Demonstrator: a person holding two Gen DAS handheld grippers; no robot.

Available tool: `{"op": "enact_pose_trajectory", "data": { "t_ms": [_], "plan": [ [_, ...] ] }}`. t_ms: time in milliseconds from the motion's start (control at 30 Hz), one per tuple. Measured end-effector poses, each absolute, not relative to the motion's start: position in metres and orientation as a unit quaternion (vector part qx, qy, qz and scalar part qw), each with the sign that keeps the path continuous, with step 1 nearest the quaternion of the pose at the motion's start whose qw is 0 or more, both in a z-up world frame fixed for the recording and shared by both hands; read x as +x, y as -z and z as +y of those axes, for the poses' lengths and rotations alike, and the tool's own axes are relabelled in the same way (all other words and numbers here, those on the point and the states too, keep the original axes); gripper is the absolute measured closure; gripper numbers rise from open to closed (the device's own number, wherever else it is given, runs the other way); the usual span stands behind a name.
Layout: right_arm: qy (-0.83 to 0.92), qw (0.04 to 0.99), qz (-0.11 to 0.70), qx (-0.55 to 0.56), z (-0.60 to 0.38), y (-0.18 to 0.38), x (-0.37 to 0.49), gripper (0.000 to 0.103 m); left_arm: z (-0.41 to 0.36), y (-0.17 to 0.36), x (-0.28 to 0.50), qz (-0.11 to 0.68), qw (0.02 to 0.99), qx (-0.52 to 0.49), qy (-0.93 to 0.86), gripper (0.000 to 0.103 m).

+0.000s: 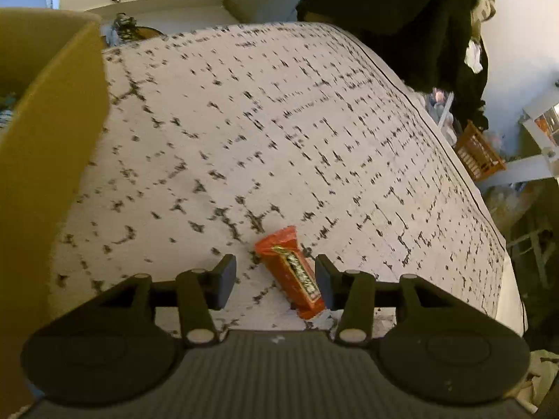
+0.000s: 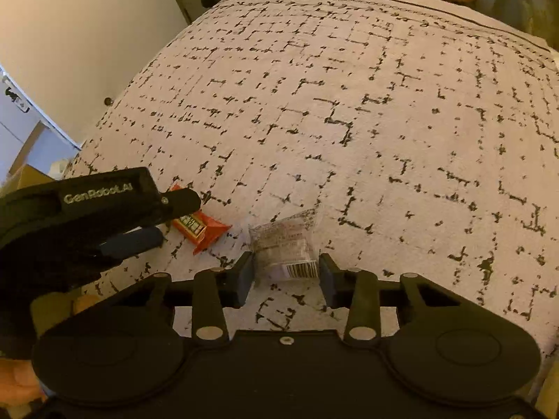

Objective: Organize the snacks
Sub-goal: 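Grasp the orange candy bar with the left gripper while the right grasps the clear wrapper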

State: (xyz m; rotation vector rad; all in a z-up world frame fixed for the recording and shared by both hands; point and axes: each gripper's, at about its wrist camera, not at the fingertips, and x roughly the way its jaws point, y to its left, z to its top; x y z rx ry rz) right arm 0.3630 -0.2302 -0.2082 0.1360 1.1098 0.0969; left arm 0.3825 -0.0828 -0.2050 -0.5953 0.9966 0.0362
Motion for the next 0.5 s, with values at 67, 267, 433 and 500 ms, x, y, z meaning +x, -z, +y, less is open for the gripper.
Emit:
{"op": "enact_pose_trajectory", "data": {
  "t_ms": [67, 267, 433, 500],
  "plan": [
    [-0.038, 0.849, 0.523, 0.065, -0.231, 0.206, 0.364, 0.065, -0.088, 0.208, 0.386, 0.473, 0.834, -0.284, -0.019, 0.054],
    [-0.019, 0.85, 0.52, 0.082, -0.241, 0.204, 0.367, 0.065, -0.101, 0.21, 0.393, 0.458, 0.845, -0.274, -0.039, 0.049],
    [0.001, 0.854, 0.511, 0.099, -0.25, 0.198, 0.367, 0.065, -0.11, 0.21, 0.391, 0.461, 0.85, -0.25, -0.047, 0.048],
    [-0.003, 0.857, 0.504, 0.105, -0.25, 0.193, 0.365, 0.064, -0.113, 0.209, 0.39, 0.468, 0.851, -0.234, -0.048, 0.048]
  ]
}}
